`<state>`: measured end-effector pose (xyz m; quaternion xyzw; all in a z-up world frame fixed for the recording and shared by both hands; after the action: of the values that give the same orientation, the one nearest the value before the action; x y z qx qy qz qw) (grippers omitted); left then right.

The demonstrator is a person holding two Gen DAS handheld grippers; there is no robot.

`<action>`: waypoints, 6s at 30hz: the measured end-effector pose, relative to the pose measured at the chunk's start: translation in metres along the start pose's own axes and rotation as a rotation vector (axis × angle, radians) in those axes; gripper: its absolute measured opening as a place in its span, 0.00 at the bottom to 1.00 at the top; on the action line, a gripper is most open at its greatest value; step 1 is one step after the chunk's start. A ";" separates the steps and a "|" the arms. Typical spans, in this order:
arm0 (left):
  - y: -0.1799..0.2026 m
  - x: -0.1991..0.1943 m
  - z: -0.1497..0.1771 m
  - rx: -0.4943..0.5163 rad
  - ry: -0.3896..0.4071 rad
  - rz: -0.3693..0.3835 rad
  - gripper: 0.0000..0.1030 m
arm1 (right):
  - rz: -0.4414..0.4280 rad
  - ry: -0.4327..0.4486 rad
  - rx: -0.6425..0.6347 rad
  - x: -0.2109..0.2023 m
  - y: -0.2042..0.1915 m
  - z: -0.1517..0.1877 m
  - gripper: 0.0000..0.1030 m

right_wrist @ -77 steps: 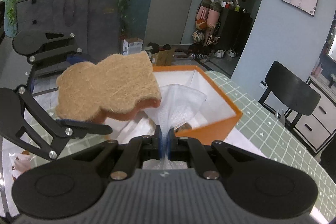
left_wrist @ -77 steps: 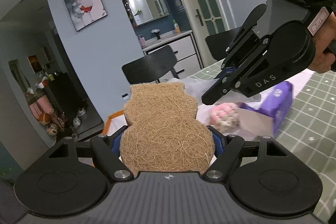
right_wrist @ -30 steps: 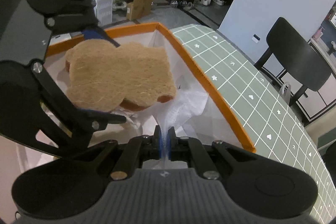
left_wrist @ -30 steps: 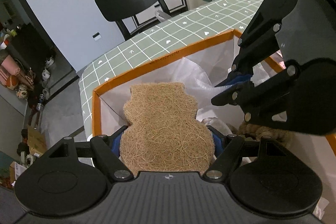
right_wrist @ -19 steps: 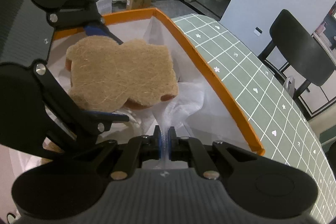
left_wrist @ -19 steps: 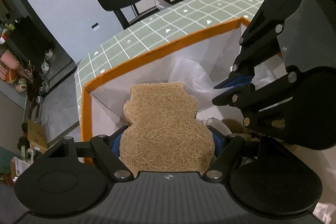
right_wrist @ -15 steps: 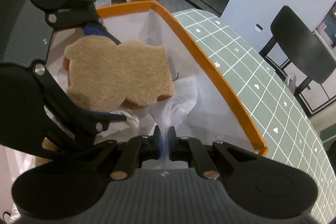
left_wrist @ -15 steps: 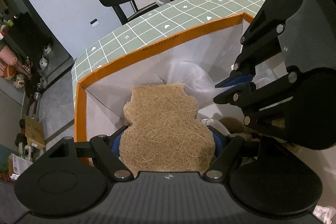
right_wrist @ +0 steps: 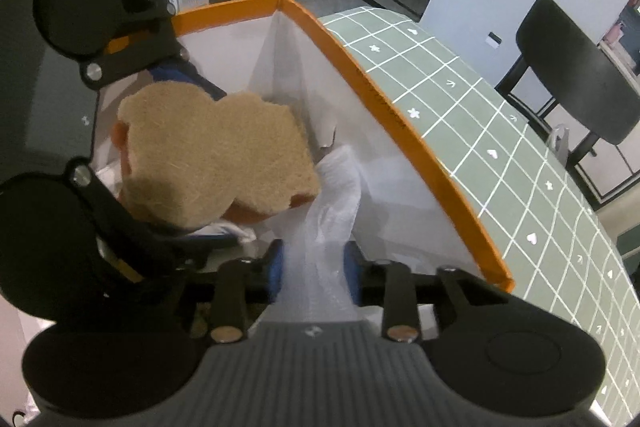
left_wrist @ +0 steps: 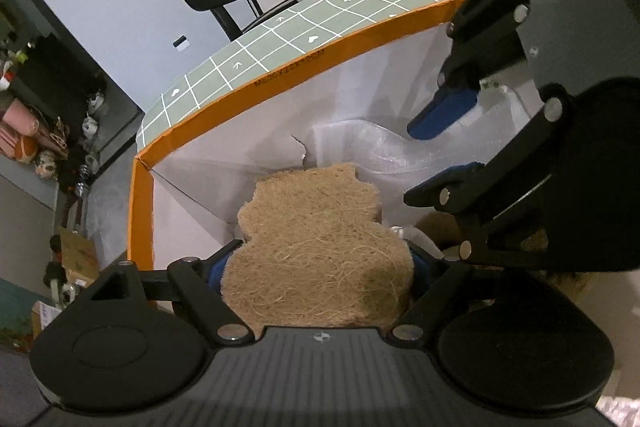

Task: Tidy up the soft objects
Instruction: 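Lower the coir pad with the left gripper while the right gripper lowers the bag into the box, then open both grippers to release the coir pad and bag, then withdraw, then move the left gripper down onto the pink-and-white crocheted item, then grasp the crocheted item with the left gripper while the right gripper grasps the clear plastic bag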

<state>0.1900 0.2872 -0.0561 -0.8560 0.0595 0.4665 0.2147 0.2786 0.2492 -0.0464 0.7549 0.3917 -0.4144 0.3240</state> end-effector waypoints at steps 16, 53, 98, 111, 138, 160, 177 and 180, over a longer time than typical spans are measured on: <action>-0.010 -0.030 -0.003 -0.004 0.009 -0.076 0.94 | 0.031 0.048 -0.020 -0.024 0.002 -0.002 0.44; 0.044 -0.124 0.011 -0.027 0.143 -0.095 0.94 | 0.013 0.200 -0.101 -0.146 -0.030 0.050 0.49; 0.225 -0.047 0.023 0.002 0.148 0.162 0.94 | -0.009 0.069 0.238 -0.160 0.079 0.382 0.49; 0.207 -0.018 -0.017 0.069 0.085 0.032 0.94 | 0.062 0.072 0.336 -0.140 0.173 0.398 0.49; 0.238 0.039 -0.068 0.954 -0.140 0.109 0.93 | -0.134 0.077 0.218 -0.117 0.210 0.322 0.59; 0.232 0.068 -0.090 1.023 -0.149 0.235 0.96 | -0.103 0.035 0.046 -0.074 0.207 0.265 0.78; 0.223 0.075 -0.097 0.966 -0.128 0.323 1.00 | -0.230 -0.019 0.042 -0.056 0.205 0.265 0.63; 0.222 0.078 -0.098 0.964 -0.139 0.336 1.00 | -0.230 -0.018 0.034 -0.056 0.206 0.265 0.64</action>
<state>0.2421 0.0537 -0.1432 -0.6052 0.3899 0.4700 0.5106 0.3372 -0.0841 -0.0816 0.7067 0.4658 -0.4620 0.2648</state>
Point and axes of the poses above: each gripper's, at about its wrist camera, not at the fingertips, and x roughly the way its jaws point, y to its right, z to its underside, the point moved 8 cm from there along x, roughly the way its jaws point, and after that the axes turned 2 degrees about -x, right-handed, at the moved point
